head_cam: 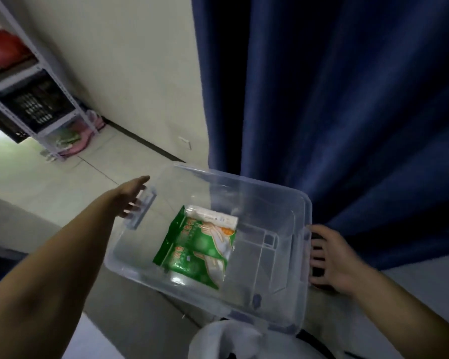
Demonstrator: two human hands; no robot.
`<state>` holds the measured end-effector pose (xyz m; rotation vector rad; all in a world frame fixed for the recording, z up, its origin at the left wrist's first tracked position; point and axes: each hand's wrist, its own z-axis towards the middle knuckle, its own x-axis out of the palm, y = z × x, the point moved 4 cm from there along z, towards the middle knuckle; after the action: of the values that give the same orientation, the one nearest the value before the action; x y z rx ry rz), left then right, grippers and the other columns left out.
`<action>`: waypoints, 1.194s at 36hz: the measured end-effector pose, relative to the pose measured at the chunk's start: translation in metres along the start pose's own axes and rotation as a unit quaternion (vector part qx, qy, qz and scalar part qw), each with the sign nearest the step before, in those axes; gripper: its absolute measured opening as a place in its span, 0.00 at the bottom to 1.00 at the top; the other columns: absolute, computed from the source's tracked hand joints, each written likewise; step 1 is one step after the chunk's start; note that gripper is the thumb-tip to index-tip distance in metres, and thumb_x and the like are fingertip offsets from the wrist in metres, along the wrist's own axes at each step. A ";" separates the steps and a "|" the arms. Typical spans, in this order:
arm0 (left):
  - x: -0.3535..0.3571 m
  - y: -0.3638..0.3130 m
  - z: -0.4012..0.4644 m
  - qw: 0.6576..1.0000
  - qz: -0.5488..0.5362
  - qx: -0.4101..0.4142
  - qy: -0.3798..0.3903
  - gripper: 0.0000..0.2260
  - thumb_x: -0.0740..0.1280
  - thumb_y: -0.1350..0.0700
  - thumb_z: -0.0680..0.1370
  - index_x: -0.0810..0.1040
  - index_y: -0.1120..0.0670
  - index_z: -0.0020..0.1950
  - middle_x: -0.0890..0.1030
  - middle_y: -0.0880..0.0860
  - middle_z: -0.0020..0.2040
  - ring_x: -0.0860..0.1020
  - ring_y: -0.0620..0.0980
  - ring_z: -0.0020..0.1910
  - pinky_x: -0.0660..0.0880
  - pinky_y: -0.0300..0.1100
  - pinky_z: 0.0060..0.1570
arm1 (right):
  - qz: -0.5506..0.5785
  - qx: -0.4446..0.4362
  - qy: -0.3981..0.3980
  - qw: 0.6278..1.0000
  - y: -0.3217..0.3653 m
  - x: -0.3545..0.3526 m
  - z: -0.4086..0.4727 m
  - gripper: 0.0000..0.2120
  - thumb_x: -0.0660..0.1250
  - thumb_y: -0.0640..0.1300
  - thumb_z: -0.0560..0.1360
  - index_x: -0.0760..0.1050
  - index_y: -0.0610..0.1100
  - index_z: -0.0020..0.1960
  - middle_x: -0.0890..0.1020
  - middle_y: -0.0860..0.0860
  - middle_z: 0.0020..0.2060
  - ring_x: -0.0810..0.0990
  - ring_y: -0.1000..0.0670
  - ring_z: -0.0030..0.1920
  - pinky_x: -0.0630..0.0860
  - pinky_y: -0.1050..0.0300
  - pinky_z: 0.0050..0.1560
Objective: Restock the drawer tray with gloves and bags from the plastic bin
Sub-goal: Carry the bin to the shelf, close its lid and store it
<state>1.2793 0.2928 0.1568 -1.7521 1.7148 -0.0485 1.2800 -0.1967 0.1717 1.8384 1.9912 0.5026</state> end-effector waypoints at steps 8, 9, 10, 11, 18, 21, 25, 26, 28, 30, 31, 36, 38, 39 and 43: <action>-0.115 -0.008 0.050 0.989 -0.091 -0.041 -0.107 0.32 0.59 0.34 0.77 0.71 0.56 0.70 0.75 0.64 0.67 0.75 0.65 0.63 0.70 0.56 0.63 | -0.062 0.006 0.036 0.997 0.103 0.155 0.042 0.22 0.69 0.61 0.70 0.79 0.44 0.52 0.82 0.42 0.49 0.80 0.39 0.48 0.75 0.48 0.39; -0.130 -0.009 0.056 0.987 -0.100 -0.050 -0.113 0.32 0.58 0.33 0.77 0.70 0.56 0.71 0.74 0.64 0.68 0.73 0.65 0.65 0.69 0.57 0.65 | -0.071 0.007 0.042 0.997 0.116 0.174 0.049 0.23 0.69 0.62 0.70 0.79 0.43 0.52 0.82 0.42 0.47 0.80 0.40 0.47 0.75 0.49 0.38; -0.144 -0.009 0.062 0.986 -0.103 -0.060 -0.115 0.33 0.58 0.33 0.77 0.69 0.56 0.72 0.73 0.64 0.69 0.73 0.65 0.66 0.69 0.57 0.66 | -0.078 0.007 0.049 0.996 0.130 0.193 0.057 0.24 0.69 0.63 0.70 0.79 0.43 0.51 0.83 0.42 0.44 0.80 0.40 0.45 0.75 0.50 0.37; -0.159 -0.009 0.067 0.985 -0.106 -0.071 -0.115 0.33 0.58 0.33 0.77 0.68 0.55 0.73 0.72 0.64 0.69 0.72 0.65 0.67 0.68 0.57 0.66 | -0.086 0.004 0.060 0.995 0.144 0.214 0.065 0.25 0.67 0.64 0.72 0.79 0.42 0.52 0.84 0.42 0.41 0.80 0.41 0.43 0.74 0.50 0.37; -0.266 -0.007 0.098 0.961 -0.152 -0.145 -0.181 0.35 0.61 0.31 0.74 0.69 0.56 0.71 0.76 0.62 0.66 0.75 0.63 0.64 0.71 0.56 0.61 | -0.110 0.006 0.142 0.984 0.241 0.370 0.112 0.28 0.55 0.65 0.79 0.78 0.40 0.54 0.87 0.42 0.40 0.81 0.43 0.30 0.78 0.53 0.30; -0.313 -0.013 0.109 0.947 -0.173 -0.175 -0.205 0.35 0.60 0.31 0.75 0.70 0.55 0.71 0.77 0.61 0.62 0.76 0.61 0.59 0.71 0.54 0.60 | -0.119 0.044 0.182 0.975 0.279 0.431 0.126 0.31 0.58 0.66 0.77 0.79 0.39 0.38 0.81 0.43 0.23 0.79 0.42 0.20 0.74 0.51 0.16; -0.369 -0.017 0.124 0.927 -0.214 -0.192 -0.240 0.33 0.59 0.31 0.76 0.71 0.55 0.69 0.77 0.60 0.59 0.75 0.59 0.54 0.70 0.53 0.57 | -0.167 0.070 0.236 0.955 0.321 0.516 0.155 0.37 0.60 0.68 0.74 0.78 0.31 0.54 0.82 0.41 0.32 0.81 0.41 0.28 0.78 0.51 0.26; -0.380 -0.016 0.130 0.922 -0.221 -0.193 -0.254 0.33 0.59 0.32 0.76 0.71 0.56 0.70 0.76 0.60 0.61 0.75 0.60 0.56 0.70 0.54 0.60 | -0.181 0.078 0.224 0.955 0.330 0.535 0.163 0.38 0.59 0.70 0.73 0.78 0.33 0.52 0.82 0.40 0.36 0.82 0.40 0.35 0.77 0.50 0.31; -0.397 -0.012 0.141 0.907 -0.240 -0.202 -0.282 0.35 0.60 0.33 0.77 0.69 0.59 0.72 0.74 0.63 0.67 0.74 0.63 0.63 0.69 0.58 0.66 | -0.202 0.087 0.214 0.952 0.346 0.575 0.175 0.39 0.56 0.73 0.73 0.76 0.35 0.49 0.81 0.39 0.40 0.79 0.40 0.43 0.75 0.48 0.35; -0.411 -0.009 0.156 0.889 -0.265 -0.211 -0.306 0.37 0.61 0.35 0.78 0.65 0.62 0.75 0.69 0.66 0.72 0.70 0.67 0.68 0.66 0.62 0.69 | -0.201 0.083 0.229 0.949 0.360 0.621 0.184 0.39 0.54 0.73 0.74 0.76 0.37 0.53 0.82 0.39 0.40 0.79 0.40 0.43 0.74 0.48 0.36; -0.418 -0.007 0.165 0.883 -0.276 -0.216 -0.311 0.37 0.61 0.35 0.78 0.63 0.62 0.76 0.68 0.67 0.73 0.69 0.68 0.69 0.65 0.63 0.70 | -0.198 0.073 0.234 0.949 0.368 0.644 0.189 0.38 0.54 0.72 0.75 0.76 0.37 0.57 0.81 0.39 0.42 0.79 0.40 0.43 0.74 0.48 0.36; -0.474 0.006 0.229 0.878 -0.326 -0.233 -0.260 0.36 0.59 0.34 0.79 0.65 0.60 0.75 0.71 0.65 0.70 0.71 0.67 0.67 0.69 0.62 0.67 | -0.230 0.025 0.211 0.950 0.414 0.761 0.218 0.34 0.55 0.69 0.77 0.76 0.37 0.53 0.81 0.42 0.38 0.79 0.41 0.39 0.73 0.51 0.33; -0.505 0.011 0.259 0.887 -0.337 -0.226 -0.222 0.34 0.56 0.34 0.79 0.66 0.59 0.74 0.72 0.65 0.68 0.72 0.66 0.65 0.71 0.60 0.64 | -0.259 0.014 0.193 0.946 0.429 0.806 0.228 0.32 0.56 0.69 0.77 0.75 0.39 0.44 0.82 0.42 0.30 0.82 0.41 0.32 0.75 0.55 0.25; -0.521 0.013 0.273 0.888 -0.341 -0.227 -0.209 0.34 0.56 0.34 0.79 0.66 0.58 0.74 0.72 0.65 0.67 0.72 0.66 0.64 0.71 0.60 0.63 | -0.279 0.010 0.182 0.943 0.436 0.828 0.230 0.32 0.56 0.70 0.76 0.74 0.40 0.43 0.82 0.42 0.26 0.82 0.42 0.26 0.75 0.57 0.21; -0.594 0.024 0.318 0.888 -0.360 -0.227 -0.175 0.33 0.55 0.33 0.79 0.68 0.57 0.73 0.73 0.65 0.66 0.73 0.66 0.63 0.71 0.61 0.63 | -0.360 -0.011 0.147 0.921 0.469 0.917 0.239 0.36 0.56 0.73 0.72 0.77 0.40 0.50 0.84 0.43 0.39 0.82 0.42 0.39 0.76 0.51 0.33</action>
<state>1.3286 0.9649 0.1494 -2.4808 0.7799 0.3513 1.7409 0.7549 0.1681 0.9202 2.6391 0.5768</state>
